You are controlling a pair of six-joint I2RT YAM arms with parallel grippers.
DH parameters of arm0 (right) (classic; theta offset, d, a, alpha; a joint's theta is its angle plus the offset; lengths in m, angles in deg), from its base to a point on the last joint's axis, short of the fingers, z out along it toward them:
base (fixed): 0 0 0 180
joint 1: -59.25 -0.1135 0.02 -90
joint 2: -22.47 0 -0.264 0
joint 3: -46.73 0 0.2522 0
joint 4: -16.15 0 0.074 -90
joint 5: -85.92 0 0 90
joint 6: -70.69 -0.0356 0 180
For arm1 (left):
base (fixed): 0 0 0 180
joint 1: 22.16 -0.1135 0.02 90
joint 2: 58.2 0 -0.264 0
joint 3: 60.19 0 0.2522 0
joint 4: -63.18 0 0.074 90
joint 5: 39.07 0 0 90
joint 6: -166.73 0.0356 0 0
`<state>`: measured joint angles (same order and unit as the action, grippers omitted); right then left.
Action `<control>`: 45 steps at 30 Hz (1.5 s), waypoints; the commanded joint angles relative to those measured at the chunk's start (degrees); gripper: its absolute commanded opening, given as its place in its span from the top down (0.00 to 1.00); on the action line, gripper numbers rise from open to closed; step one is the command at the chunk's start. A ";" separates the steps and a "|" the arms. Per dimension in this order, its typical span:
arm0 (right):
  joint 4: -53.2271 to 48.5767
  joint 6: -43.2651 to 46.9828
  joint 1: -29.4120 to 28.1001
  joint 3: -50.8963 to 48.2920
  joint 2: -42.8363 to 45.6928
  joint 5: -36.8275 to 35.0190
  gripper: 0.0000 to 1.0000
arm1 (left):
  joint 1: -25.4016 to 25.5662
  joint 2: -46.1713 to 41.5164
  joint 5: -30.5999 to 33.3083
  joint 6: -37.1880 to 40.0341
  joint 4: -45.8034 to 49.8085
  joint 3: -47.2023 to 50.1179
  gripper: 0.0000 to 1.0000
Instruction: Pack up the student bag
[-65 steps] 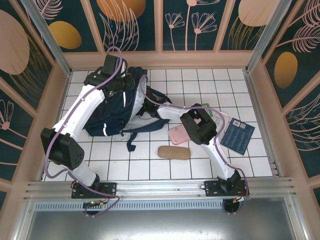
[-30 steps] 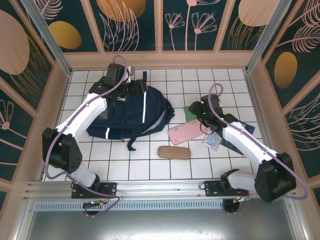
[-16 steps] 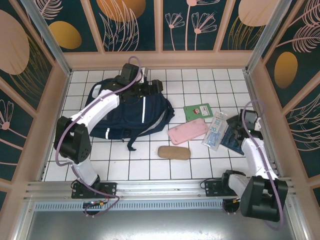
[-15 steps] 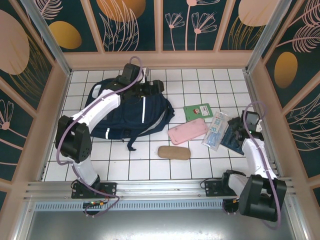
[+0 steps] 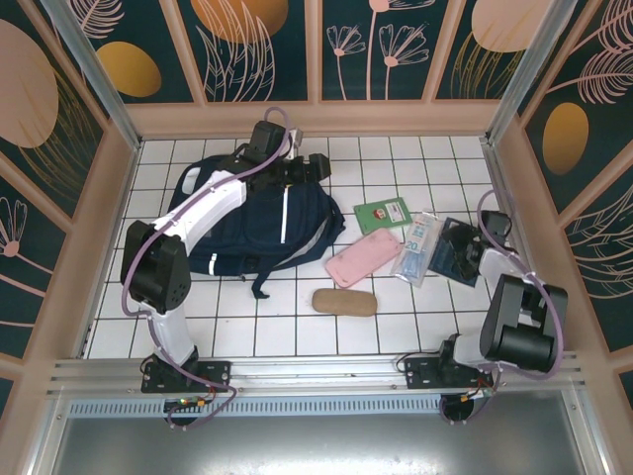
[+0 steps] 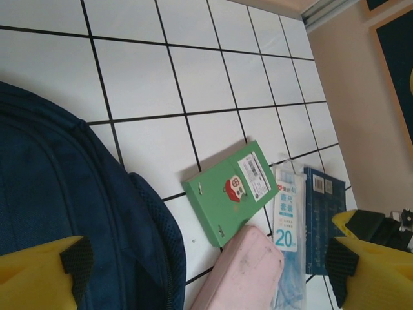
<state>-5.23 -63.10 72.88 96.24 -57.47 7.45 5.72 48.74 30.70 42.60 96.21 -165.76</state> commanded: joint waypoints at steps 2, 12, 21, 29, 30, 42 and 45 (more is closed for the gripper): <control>2.94 -1.30 -5.48 3.93 -5.80 4.49 0.21 | 0.66 2.30 1.68 0.60 2.17 -2.80 0.08; 2.99 -5.45 -14.71 11.49 -11.54 4.56 0.21 | 4.63 5.93 -0.04 -3.73 -1.73 -3.27 0.18; -9.09 5.11 -13.17 16.33 -5.75 -6.25 0.21 | 11.05 13.79 -2.35 -8.04 -6.81 -8.19 0.36; -11.19 9.68 -5.66 15.03 -5.74 -7.82 0.25 | 15.73 21.99 -3.79 -9.90 -9.50 -14.78 0.50; -11.19 9.90 -5.08 14.81 -5.86 -7.91 0.26 | 16.50 23.37 -4.09 -9.95 -9.53 -16.24 0.51; -10.09 12.45 -3.29 10.29 -7.71 -8.72 0.42 | 21.54 37.64 -6.29 -10.34 -7.76 -30.58 0.57; -9.88 13.02 -3.32 10.16 -8.86 -8.46 0.44 | 22.12 40.62 -6.66 -10.57 -6.74 -33.15 0.57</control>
<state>-14.61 -51.73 69.25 107.27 -65.08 -0.18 27.62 86.70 25.30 32.66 88.32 -195.90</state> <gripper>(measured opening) 0.569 0.430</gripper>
